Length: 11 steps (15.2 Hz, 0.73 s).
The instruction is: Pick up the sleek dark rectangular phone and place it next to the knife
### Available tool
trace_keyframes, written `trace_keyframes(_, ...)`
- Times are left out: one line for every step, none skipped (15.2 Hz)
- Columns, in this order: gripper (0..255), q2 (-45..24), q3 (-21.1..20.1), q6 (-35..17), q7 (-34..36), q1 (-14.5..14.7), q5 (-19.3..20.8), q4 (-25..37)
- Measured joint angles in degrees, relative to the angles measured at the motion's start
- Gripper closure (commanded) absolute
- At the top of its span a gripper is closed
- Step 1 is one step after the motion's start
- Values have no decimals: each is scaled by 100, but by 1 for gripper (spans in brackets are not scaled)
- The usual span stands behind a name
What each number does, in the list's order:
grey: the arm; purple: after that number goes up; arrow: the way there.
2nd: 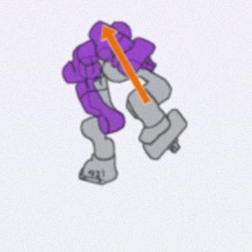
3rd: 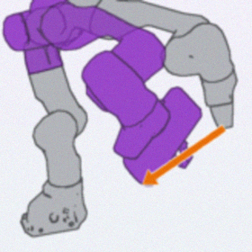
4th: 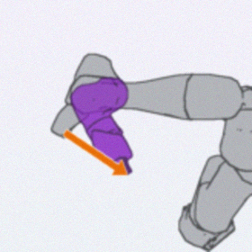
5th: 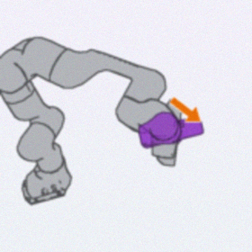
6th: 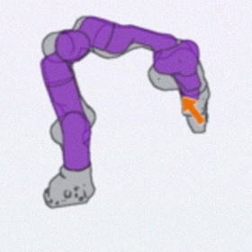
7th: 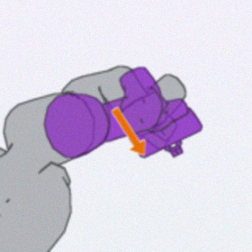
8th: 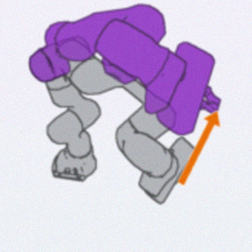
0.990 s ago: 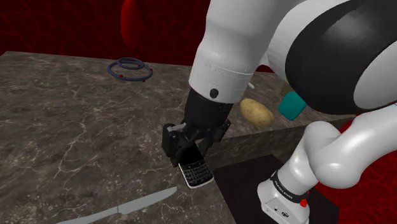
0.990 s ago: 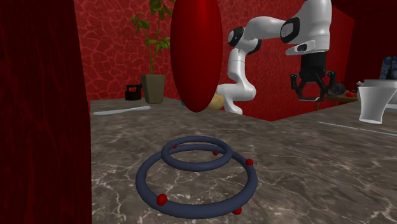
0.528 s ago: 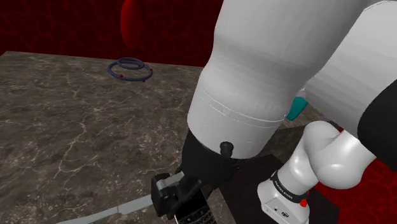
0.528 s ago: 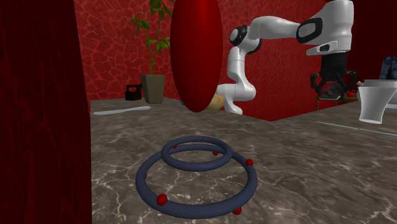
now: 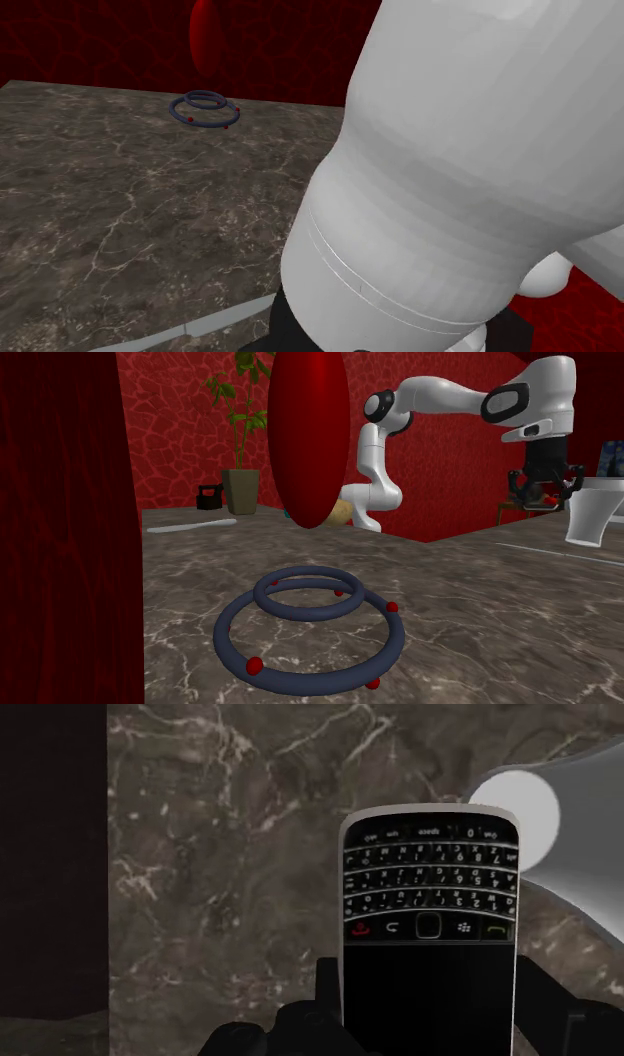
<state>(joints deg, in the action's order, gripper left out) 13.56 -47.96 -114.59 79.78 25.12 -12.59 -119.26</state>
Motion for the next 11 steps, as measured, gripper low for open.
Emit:
trace_keyframes(255, -53, -19, -232, 10, -12, 33, -58)
trace_keyframes(255, -97, -56, -224, 14, 9, 35, -146)
trace_keyframes(255, -166, -110, -237, 55, 16, 67, -193)
trace_keyframes(255, -132, -103, -269, 25, 37, 27, -301)
trace_keyframes(255, -168, -126, -354, 29, 36, 41, -381)
trace_keyframes(255, -204, -157, -432, 56, 38, 57, -441)
trace_keyframes(255, -278, -194, -523, 88, 24, 105, -481)
trace_keyframes(255, -307, -208, -593, 93, 19, 121, -531)
trace_keyframes(255, -353, -235, -670, 120, 15, 150, -574)
trace_keyframes(255, -395, -252, -754, 131, 7, 177, -627)
trace_keyframes(255, -400, -258, -803, 132, 9, 176, -672)
